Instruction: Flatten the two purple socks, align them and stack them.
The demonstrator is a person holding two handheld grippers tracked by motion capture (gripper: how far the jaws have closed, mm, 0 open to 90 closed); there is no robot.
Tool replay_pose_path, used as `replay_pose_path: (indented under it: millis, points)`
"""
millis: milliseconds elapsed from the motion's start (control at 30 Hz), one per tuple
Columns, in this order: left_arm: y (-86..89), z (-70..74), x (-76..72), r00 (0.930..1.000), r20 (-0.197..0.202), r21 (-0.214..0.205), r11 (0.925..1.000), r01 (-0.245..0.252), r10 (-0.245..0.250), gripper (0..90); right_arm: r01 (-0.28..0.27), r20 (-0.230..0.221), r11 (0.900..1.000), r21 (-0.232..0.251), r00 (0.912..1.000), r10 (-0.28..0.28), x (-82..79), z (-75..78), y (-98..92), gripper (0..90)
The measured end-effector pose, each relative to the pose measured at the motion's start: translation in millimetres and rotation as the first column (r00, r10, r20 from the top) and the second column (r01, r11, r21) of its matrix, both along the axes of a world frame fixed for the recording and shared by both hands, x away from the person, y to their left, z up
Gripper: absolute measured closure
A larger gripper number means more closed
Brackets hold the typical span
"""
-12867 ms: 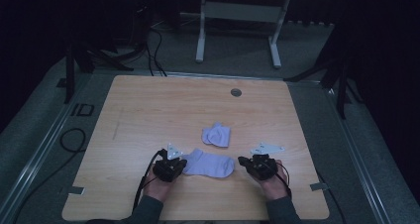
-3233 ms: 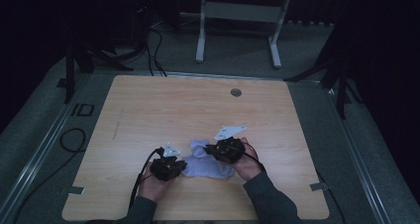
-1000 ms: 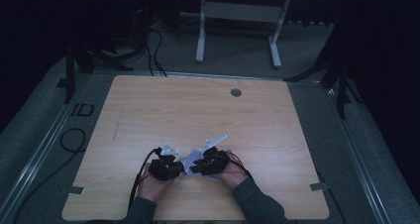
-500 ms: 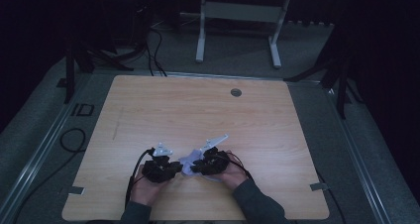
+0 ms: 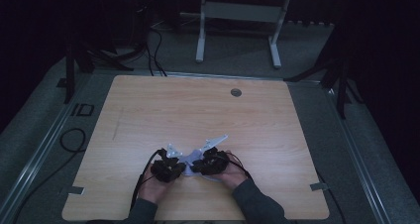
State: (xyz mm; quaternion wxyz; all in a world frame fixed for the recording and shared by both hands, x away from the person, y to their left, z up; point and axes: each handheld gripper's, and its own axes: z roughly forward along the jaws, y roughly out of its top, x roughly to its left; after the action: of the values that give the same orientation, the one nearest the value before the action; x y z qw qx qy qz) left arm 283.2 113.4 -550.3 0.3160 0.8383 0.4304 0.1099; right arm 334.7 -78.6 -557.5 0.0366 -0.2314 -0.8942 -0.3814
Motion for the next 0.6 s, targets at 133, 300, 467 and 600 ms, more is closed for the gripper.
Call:
replay_pose_path:
  millis: [133, 300, 467, 600]
  points:
    - [0.9, -0.7, -0.2, 1.0, -0.002, -0.006, 1.0, -0.002, 0.002, 86.4, 0.0, 0.025, 0.9995, -0.03, 0.9997, 0.001, 0.0, 7.1, -1.1, 68.8]
    - [0.9, -1.5, -0.5, 1.0, 0.001, -0.015, 0.9999, -0.008, 0.008, 86.6, 0.089, 0.076, 0.9959, -0.017, 0.9932, -0.088, 10.7, 20.3, -10.0, 68.0]
    - [0.9, -1.9, -1.0, 1.0, 0.004, -0.018, 0.9998, -0.008, 0.009, 86.7, 0.127, 0.086, 0.9898, -0.064, 0.9888, -0.122, 20.8, 20.3, -2.1, 63.7]
    - [1.0, -2.2, -0.9, 1.0, 0.003, -0.024, 0.9997, -0.009, 0.009, 86.8, 0.11, 0.084, 0.9883, -0.105, 0.9913, -0.101, 25.4, 17.3, 6.3, 77.2]
